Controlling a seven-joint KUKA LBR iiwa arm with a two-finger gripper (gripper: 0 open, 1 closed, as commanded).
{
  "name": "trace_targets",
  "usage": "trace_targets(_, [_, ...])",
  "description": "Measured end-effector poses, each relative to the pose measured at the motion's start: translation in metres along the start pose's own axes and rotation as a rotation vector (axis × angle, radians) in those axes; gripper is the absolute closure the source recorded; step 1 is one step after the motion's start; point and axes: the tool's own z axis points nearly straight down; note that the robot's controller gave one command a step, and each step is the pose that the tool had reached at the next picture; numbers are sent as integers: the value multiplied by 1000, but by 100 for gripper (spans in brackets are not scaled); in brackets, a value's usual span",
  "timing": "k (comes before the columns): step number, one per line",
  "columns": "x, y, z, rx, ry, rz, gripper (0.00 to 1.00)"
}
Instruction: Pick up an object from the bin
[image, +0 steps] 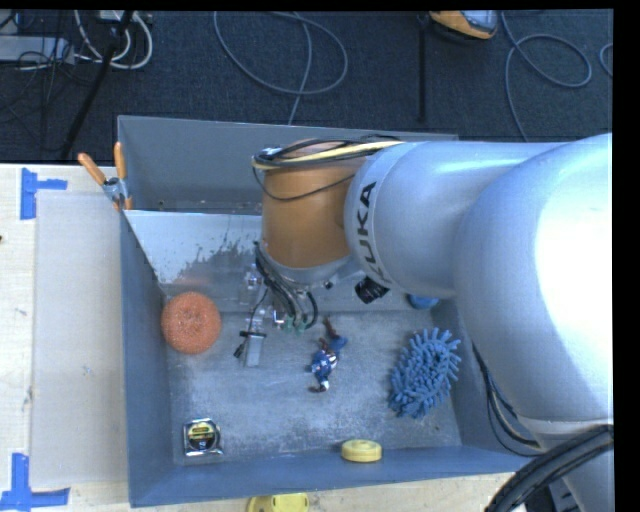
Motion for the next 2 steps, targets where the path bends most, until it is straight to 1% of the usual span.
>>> trace_targets(1, [-10, -4, -21, -5, -24, -102, 0])
trace_targets(2, [-15, 1, 25, -2, -9, -177, 0])
